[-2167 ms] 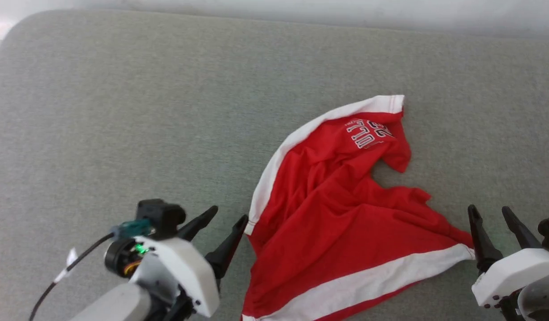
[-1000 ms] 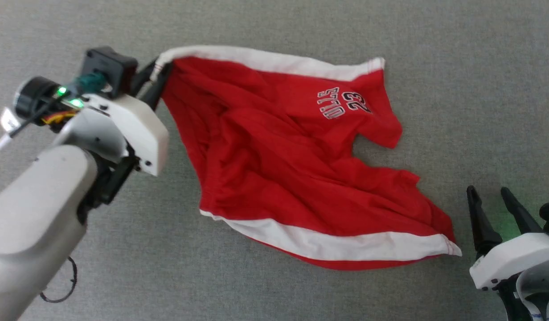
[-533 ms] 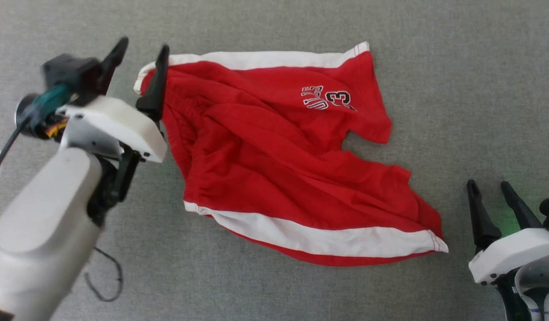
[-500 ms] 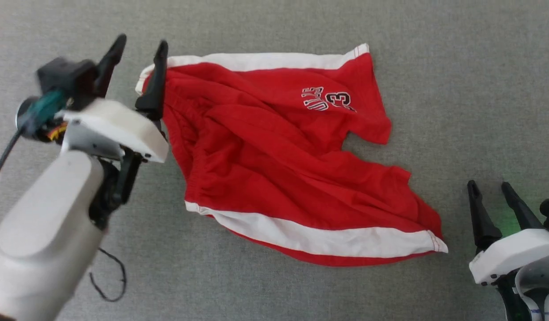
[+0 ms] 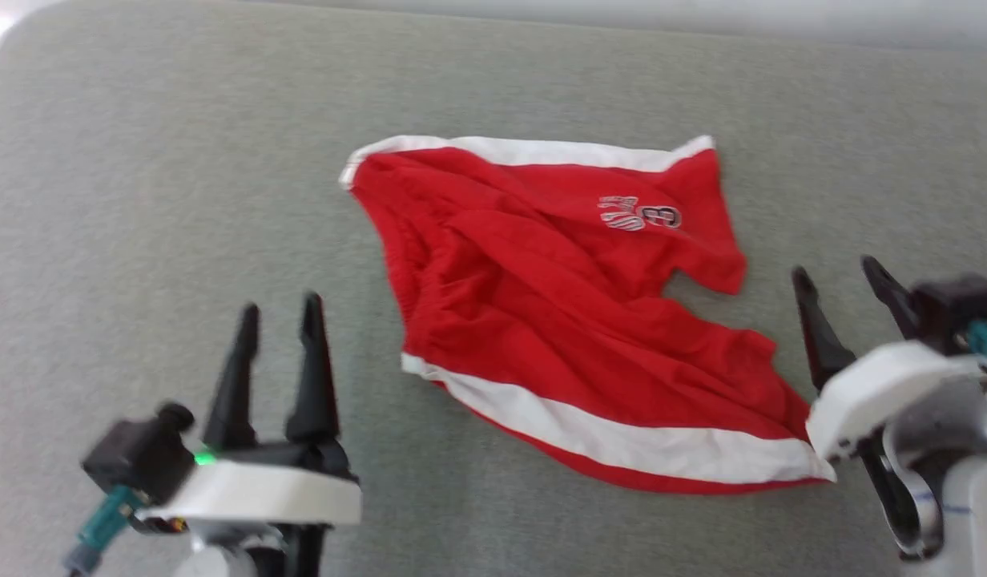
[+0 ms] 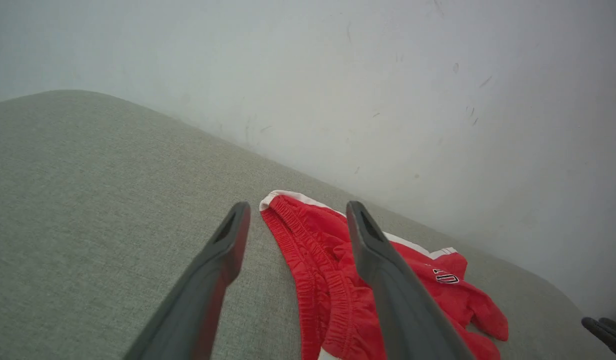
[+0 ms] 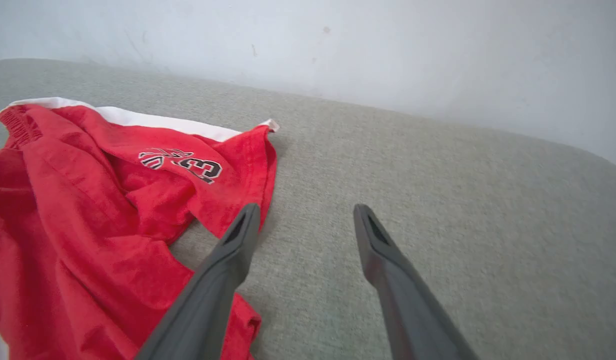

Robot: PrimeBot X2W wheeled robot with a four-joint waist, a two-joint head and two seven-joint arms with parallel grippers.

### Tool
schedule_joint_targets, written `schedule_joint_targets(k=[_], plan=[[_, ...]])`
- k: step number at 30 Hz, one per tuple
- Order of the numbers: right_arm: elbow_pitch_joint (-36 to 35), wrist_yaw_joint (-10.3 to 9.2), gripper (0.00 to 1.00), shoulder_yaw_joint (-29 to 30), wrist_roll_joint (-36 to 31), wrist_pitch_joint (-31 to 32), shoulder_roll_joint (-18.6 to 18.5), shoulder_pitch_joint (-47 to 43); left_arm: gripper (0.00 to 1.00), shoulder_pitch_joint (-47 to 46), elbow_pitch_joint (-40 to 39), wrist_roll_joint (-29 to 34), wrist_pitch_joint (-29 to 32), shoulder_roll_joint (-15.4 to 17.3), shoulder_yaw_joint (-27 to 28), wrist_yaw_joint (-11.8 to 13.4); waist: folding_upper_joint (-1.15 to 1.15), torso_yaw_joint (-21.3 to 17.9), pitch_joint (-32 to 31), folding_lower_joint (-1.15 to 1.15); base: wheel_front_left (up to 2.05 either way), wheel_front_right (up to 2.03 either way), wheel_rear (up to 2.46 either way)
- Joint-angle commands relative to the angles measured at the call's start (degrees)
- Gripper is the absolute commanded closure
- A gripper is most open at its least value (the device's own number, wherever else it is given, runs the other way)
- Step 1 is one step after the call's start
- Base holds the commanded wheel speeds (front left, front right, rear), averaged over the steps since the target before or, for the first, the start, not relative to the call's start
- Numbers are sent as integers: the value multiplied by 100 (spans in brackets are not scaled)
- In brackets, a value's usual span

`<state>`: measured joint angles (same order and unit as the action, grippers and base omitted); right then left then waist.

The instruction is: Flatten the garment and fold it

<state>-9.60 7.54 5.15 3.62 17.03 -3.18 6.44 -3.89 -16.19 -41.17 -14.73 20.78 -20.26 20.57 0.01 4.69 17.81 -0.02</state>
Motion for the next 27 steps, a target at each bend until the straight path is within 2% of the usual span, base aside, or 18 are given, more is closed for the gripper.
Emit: schedule_joint_targets(k=[1, 8, 17, 18, 19, 20, 21, 27], plan=[[86, -5, 0, -115, -117, 216, -33, 248, 0, 196, -30, 141, -26, -188, 64, -173, -1, 370, -79, 2, 0, 0, 0], [839, -5, 0, -201, -371, 741, -122, 563, 0, 158, 238, 436, -26, -526, 87, -657, -1, 873, -5, 2, 0, 0, 0], [1617, -5, 0, -218, -545, 558, -57, 774, 0, 65, 482, 550, -27, -662, 61, -898, -1, 1085, 29, 2, 0, 0, 0], [1705, -5, 7, -231, -554, 501, -53, 818, 0, 71, 504, 553, -27, -671, 47, -925, -1, 1080, 26, 2, 0, 0, 0], [1790, -5, 52, -246, -585, 438, -51, 862, 0, 77, 526, 548, -27, -680, 30, -954, -1, 1068, 22, 2, 0, 0, 0], [1875, -5, 78, -249, -604, 378, -49, 903, 0, 81, 544, 545, -27, -693, 26, -971, -1, 1051, 13, 2, 0, 0, 0], [1957, -5, 100, -221, -606, 313, -43, 942, 0, 86, 564, 548, -27, -698, 20, -985, -1, 1025, -5, 2, 0, 0, 0], [2138, -5, 100, 6, -549, -12, -6, 986, 0, 78, 621, 563, -9, -669, -31, -1036, -1, 850, -129, 2, 0, 0, 0]])
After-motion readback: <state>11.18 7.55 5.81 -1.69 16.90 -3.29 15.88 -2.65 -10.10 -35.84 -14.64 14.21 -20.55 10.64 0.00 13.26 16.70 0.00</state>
